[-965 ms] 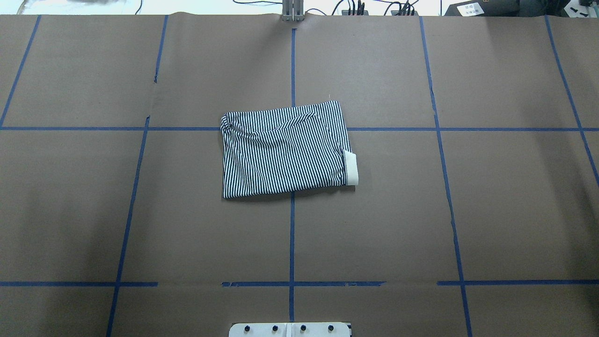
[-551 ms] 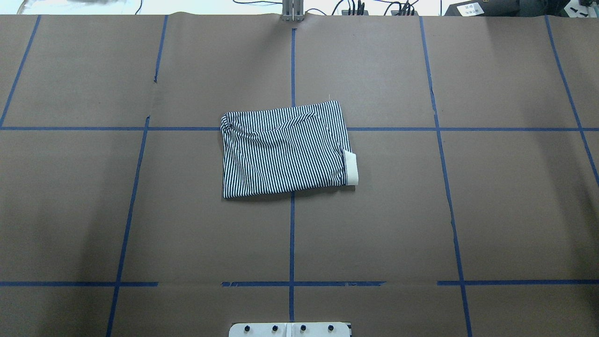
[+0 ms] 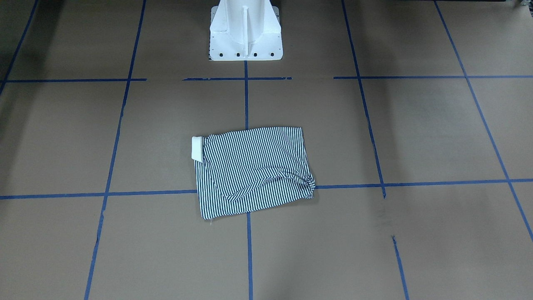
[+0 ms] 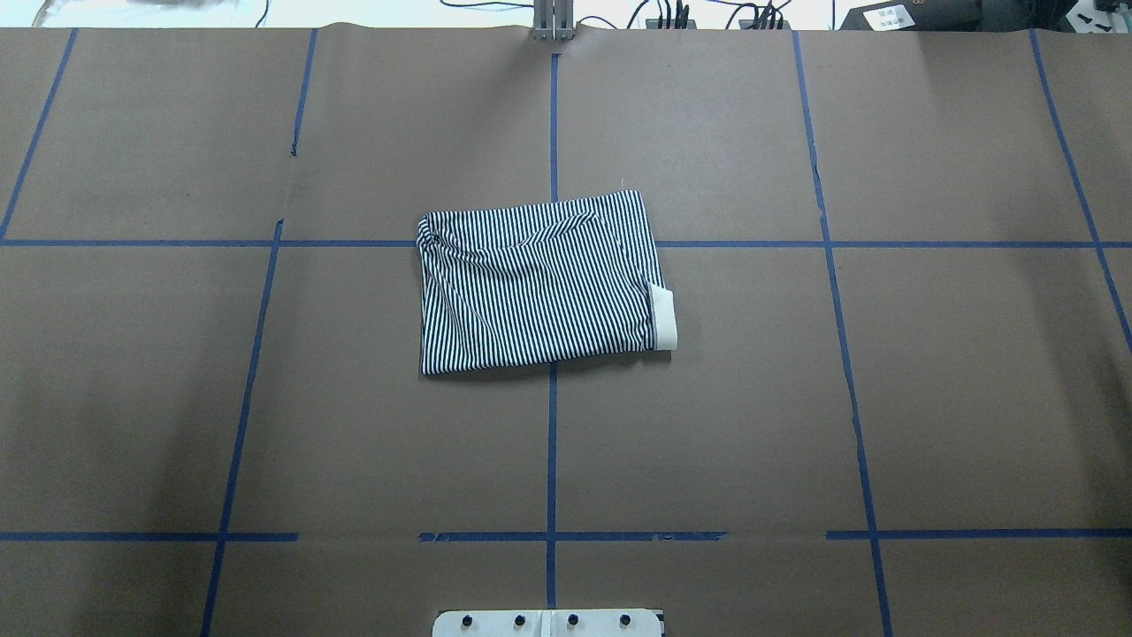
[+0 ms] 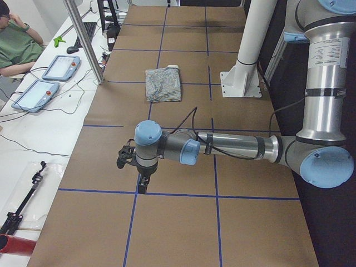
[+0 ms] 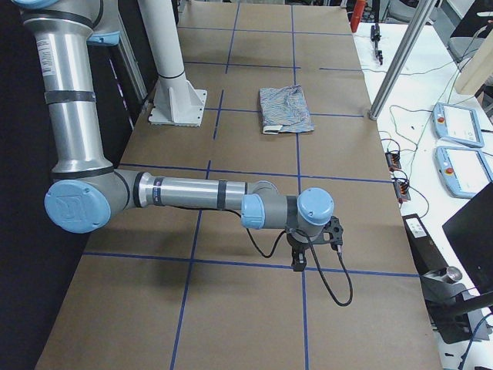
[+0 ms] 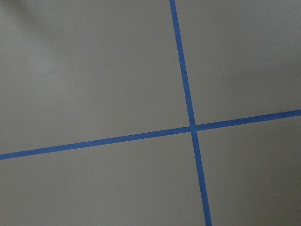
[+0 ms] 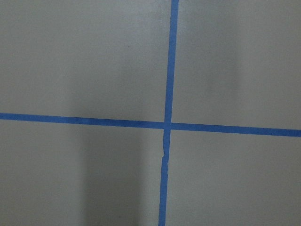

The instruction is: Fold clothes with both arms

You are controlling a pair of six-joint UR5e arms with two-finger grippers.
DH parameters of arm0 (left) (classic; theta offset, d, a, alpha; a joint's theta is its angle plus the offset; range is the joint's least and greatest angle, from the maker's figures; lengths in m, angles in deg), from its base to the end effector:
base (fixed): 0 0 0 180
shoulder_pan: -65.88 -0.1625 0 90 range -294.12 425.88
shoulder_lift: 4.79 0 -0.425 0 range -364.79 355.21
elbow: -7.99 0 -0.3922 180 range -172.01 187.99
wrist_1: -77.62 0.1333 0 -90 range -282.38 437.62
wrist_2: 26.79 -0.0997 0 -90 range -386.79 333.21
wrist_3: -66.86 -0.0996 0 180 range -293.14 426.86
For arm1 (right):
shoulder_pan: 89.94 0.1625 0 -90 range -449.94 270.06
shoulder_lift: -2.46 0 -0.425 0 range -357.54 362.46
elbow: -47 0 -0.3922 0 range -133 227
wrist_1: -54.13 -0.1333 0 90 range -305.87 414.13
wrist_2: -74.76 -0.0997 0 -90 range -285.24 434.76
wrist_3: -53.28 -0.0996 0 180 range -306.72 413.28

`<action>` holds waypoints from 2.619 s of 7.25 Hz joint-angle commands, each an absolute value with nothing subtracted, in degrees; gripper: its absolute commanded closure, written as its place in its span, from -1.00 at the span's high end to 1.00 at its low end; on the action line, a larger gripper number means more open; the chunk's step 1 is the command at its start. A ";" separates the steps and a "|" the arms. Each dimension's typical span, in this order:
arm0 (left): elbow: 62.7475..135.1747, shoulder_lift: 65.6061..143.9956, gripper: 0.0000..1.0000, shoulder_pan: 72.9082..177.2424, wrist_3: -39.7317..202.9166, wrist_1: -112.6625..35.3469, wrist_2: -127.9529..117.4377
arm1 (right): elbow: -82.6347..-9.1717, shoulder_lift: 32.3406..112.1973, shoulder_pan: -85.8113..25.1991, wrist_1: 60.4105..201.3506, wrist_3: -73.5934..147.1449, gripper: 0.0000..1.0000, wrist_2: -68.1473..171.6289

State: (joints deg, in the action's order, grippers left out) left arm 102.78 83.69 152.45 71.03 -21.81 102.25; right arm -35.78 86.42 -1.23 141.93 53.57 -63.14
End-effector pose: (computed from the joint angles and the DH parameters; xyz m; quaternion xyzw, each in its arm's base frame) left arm -0.0409 -0.4979 0.6185 0.0820 0.3383 0.0309 0.9370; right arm 0.0473 -0.5389 0.6582 0.0046 -0.4060 -0.0162 0.9137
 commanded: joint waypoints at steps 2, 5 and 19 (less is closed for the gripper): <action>104.49 82.48 1.00 152.28 70.82 -18.62 103.99 | -37.62 86.05 -1.17 141.85 51.09 1.00 -63.05; 104.67 82.39 1.00 152.36 70.82 -18.62 104.08 | -39.66 86.40 -1.17 141.94 48.36 1.00 -62.79; 107.56 80.47 1.00 152.63 66.25 -19.06 104.08 | -39.66 85.69 -1.34 141.58 44.05 1.00 -62.17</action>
